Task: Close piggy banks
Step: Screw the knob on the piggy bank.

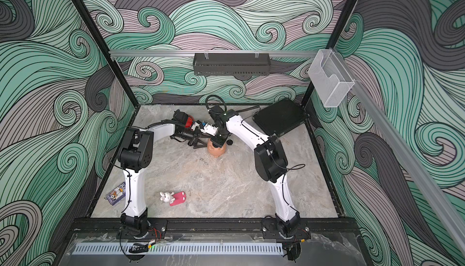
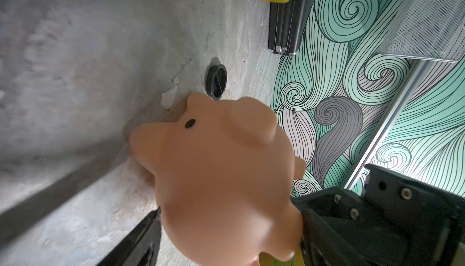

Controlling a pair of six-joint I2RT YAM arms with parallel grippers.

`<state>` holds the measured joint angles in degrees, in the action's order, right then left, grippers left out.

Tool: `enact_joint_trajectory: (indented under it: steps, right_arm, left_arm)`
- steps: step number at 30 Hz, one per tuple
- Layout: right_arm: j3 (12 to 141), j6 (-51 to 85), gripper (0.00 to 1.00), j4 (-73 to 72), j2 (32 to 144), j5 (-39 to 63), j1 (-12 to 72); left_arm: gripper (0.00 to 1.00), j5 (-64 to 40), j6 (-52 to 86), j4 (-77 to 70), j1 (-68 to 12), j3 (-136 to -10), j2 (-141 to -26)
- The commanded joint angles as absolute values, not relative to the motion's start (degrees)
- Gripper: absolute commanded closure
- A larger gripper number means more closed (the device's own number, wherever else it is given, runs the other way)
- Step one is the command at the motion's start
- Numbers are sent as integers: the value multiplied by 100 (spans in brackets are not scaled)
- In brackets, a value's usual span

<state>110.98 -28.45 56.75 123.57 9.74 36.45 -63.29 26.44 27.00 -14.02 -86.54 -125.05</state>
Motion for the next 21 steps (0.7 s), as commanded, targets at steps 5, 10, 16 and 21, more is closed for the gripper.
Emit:
enact_joint_trajectory:
  steps: [5,10,16,21]
  right_arm:
    - [11177,-2557,100,5673,12456,730,3622]
    - [11215,-2054,100,5609,12453,295,3621]
    - [11222,-1517,100,5538,12422,66,3630]
    - [11250,-1100,100,5511,12420,59,3630]
  left_arm:
    - [20,-6004,2598,2959,-1475,-8741,-12669]
    - [21,-5994,2619,2961,-1475,-8693,-12656]
    - [22,-5986,2642,2971,-1475,-8671,-12657]
    - [22,-5977,2648,2962,-1473,-8649,-12660]
